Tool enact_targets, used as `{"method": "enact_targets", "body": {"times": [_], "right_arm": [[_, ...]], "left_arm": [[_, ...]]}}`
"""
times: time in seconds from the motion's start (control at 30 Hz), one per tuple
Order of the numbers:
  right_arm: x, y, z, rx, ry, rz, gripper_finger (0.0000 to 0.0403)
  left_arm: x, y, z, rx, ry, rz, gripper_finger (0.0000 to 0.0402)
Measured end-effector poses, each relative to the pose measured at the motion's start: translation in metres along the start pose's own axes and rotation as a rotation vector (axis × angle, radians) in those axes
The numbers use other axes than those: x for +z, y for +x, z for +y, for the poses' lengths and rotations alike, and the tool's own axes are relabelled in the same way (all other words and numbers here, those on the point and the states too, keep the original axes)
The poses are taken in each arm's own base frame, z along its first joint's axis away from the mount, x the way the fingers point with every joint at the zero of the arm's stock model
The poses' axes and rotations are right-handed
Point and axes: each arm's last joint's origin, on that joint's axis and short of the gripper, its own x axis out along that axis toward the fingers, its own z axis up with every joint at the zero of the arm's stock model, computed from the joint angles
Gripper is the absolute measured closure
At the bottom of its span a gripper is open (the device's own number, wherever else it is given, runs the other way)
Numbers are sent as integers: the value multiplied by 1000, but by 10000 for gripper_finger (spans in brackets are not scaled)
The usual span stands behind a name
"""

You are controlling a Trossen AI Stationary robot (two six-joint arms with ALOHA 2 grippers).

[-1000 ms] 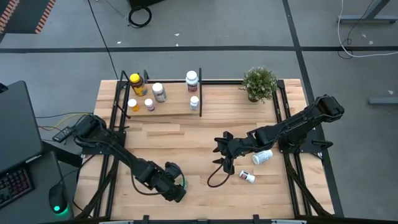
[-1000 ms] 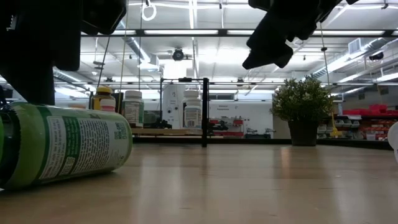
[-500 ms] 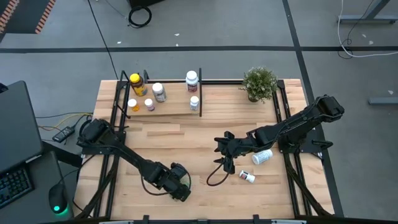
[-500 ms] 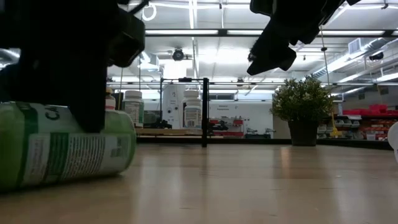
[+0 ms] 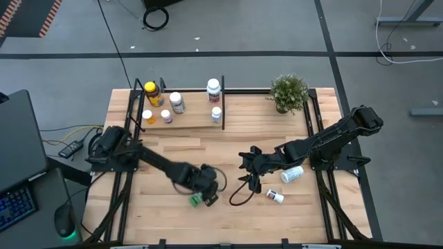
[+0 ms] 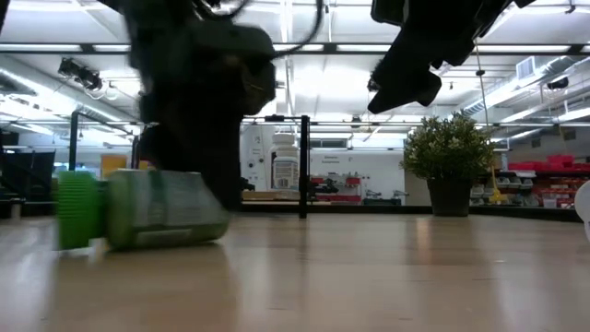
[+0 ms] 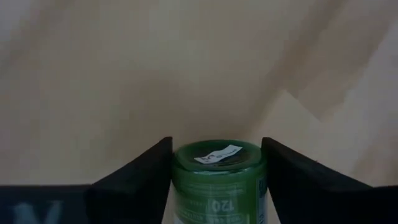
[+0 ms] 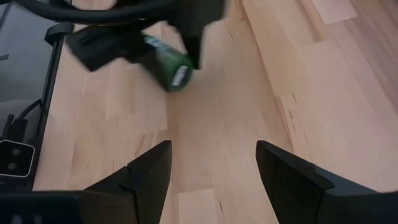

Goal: Pick and place medicine bottles onto shelf by color
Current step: Put the light green medicine bottle on the shelf

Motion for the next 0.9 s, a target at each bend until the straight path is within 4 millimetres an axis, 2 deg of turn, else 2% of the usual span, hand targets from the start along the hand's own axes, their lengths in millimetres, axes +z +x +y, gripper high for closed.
{"method": "enact_targets", "body": {"times": [0.1,0.2,0.4,0.5,0.6,0.7,0.77,0.9], "right_arm": [[0,0,0,-1,2,2,162],[0,0,0,-2,22,4,162],[0,0,-1,-31,21,-7,162],[1,0,-3,-47,25,-17,162],[2,1,-5,-50,31,-23,162],[4,1,-4,-43,36,-38,162],[8,1,-2,-7,19,-72,162],[13,-1,8,88,-182,-136,161]], "left_arm": [[17,-2,13,-3,0,35,186],[26,-13,21,-22,-30,73,166],[32,-58,19,-89,-17,-21,117],[36,-80,20,-111,-28,-110,116],[36,-94,22,-128,-34,-135,123],[26,-104,20,-146,-51,-91,130],[11,-110,13,-156,-43,-56,134],[-23,-116,-6,-189,-25,-12,141]]}}
